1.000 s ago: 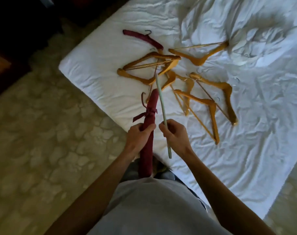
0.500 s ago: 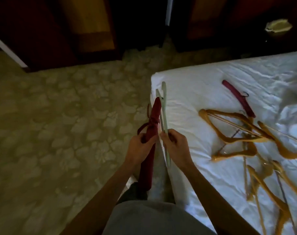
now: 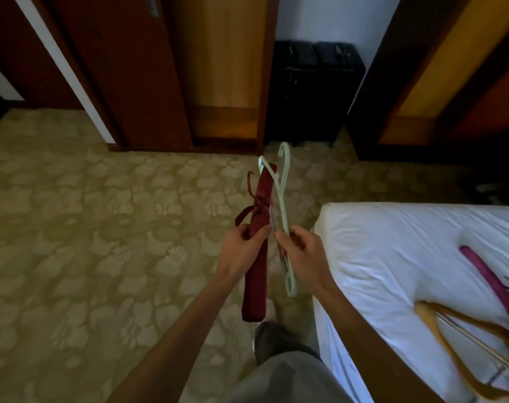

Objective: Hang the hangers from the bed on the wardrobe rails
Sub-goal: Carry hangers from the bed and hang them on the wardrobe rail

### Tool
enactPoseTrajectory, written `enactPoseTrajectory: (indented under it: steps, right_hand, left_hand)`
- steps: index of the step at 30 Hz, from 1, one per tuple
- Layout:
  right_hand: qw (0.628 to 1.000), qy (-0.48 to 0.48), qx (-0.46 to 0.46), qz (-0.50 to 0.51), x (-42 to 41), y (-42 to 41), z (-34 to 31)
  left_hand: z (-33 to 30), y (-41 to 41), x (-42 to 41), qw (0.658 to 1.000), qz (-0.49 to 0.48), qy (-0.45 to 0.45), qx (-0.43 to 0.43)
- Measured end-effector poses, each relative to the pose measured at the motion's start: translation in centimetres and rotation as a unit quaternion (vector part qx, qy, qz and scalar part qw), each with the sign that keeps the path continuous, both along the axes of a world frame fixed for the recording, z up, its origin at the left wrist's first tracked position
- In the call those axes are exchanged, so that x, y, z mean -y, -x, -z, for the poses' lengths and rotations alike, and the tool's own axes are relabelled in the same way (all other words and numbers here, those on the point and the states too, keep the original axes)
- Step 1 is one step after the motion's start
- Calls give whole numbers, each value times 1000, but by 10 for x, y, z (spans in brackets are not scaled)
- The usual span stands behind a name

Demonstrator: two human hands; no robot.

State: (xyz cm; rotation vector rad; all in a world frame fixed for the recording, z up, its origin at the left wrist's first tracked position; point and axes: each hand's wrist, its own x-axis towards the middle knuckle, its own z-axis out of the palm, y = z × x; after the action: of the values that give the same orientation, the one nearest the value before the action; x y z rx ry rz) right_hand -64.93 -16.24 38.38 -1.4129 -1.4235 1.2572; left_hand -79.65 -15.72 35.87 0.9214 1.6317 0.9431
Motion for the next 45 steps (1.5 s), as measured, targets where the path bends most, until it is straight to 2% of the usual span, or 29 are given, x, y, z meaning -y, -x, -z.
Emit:
enactPoseTrajectory:
  steps: [7,13,21,29,36,45]
  right_hand:
    - [1000,-14,22,6,-155,57,14]
    - [999,-25,20,40,-321,116,4]
    - [999,-29,31,-5,-499,191,-13]
    - [999,-48,9,-4,-665,277,-8]
    - [996,-84,28,26,-824,350,-26]
    - [993,-101,22,53,-985,395,-68]
  left_hand:
    - [6,58,-158,1000,-20,-11,5]
    - [-19,114,-310,1000,-25,-10,-3]
    - [-35,195,-479,998,-55,-6,-9]
    - [-25,285,-658,998,-66,-21,-1]
    - [-47,359,-830,999,-17,-44,-9]
    - [-95,401,-1005,997,15,-68,-28]
